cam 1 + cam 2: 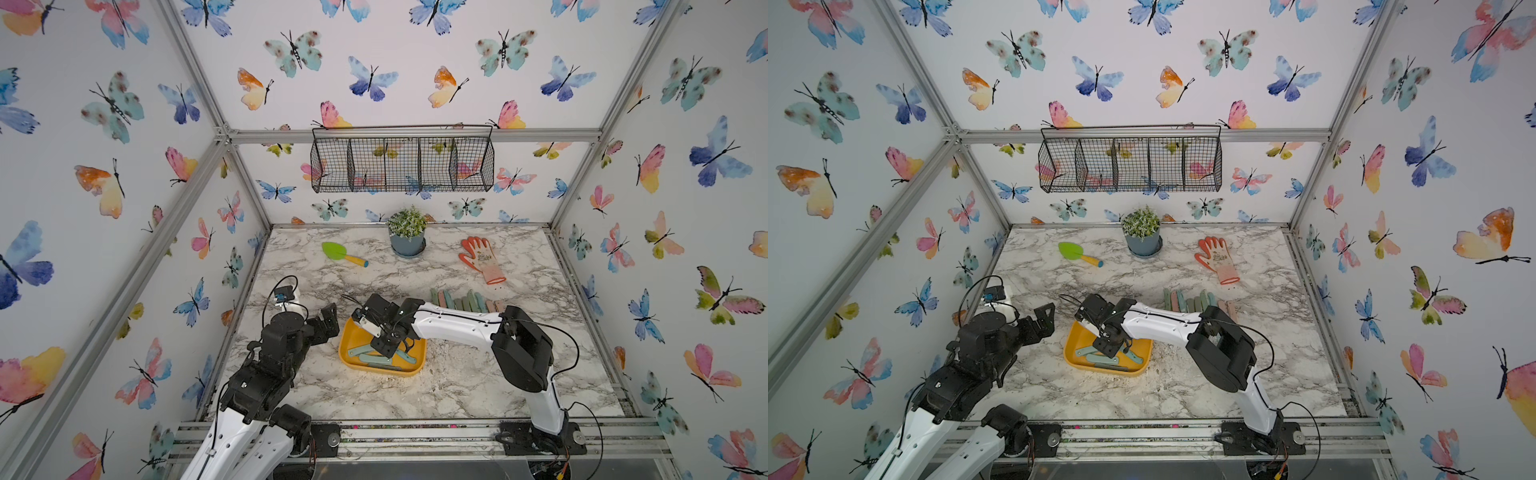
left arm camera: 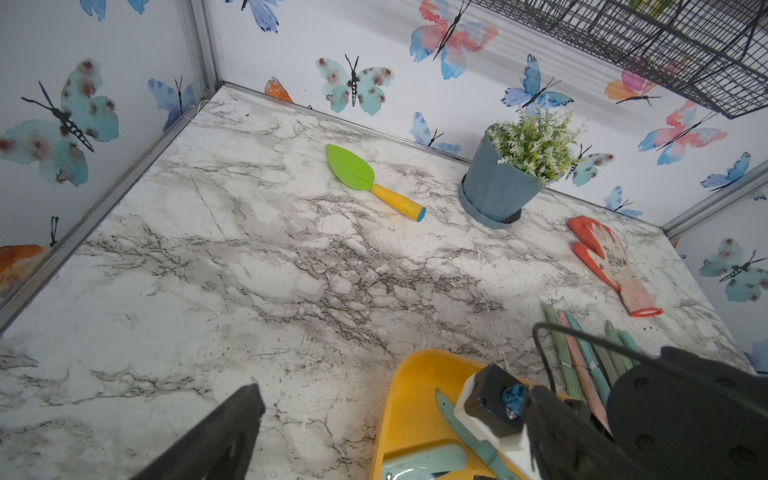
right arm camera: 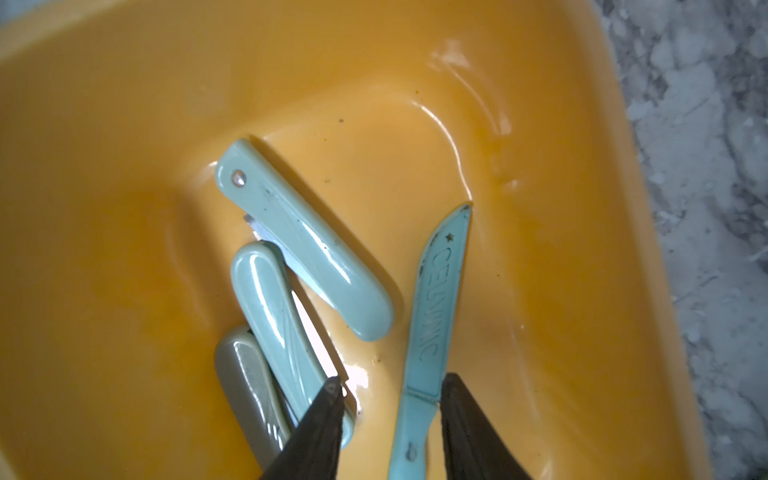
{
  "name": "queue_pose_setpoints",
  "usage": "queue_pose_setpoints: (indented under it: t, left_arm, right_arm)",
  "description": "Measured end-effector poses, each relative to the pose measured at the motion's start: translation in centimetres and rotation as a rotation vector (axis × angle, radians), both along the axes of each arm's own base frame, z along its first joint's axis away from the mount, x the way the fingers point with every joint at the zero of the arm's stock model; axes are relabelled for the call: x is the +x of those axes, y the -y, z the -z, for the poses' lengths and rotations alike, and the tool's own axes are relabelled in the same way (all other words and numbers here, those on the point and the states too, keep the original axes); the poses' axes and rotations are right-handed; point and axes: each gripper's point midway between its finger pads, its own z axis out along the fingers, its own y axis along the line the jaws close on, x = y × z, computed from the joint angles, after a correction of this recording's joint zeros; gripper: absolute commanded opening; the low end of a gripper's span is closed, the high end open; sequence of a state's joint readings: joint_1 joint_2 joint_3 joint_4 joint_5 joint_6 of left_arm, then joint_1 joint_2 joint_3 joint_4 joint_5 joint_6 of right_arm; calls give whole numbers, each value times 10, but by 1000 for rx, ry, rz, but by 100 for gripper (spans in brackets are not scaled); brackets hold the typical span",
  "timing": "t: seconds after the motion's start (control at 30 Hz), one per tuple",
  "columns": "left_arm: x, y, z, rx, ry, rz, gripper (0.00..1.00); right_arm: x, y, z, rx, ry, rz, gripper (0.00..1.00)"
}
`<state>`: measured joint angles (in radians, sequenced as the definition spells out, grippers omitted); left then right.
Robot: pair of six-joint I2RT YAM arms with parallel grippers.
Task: Take the fruit knife out of the storage box
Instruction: Pick up the fruit knife from the storage box.
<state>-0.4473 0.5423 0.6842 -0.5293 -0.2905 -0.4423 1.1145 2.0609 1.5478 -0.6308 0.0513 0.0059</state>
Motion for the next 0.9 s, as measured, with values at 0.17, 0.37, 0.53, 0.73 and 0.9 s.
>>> queue_pose_setpoints:
  t: [0.17, 0.37, 0.53, 0.73, 0.9]
  left_arm:
    - [0, 0, -1, -2, 4, 0, 98]
    - [0, 0, -1, -2, 4, 0, 98]
    - [-1, -1, -2, -4, 10, -1, 98]
    - [-1, -1, -2, -5, 10, 0, 99]
    - [-1, -1, -2, -4, 10, -1, 99]
  right_arm:
    - [-3, 3, 8, -15, -12, -8, 48]
    - [2, 2, 23, -54, -8, -2, 51]
    - [5, 6, 27, -82, 2, 10, 52]
    - [10, 9, 27, -99, 28, 39, 47]
    - [15, 11, 26, -108, 53, 59, 37]
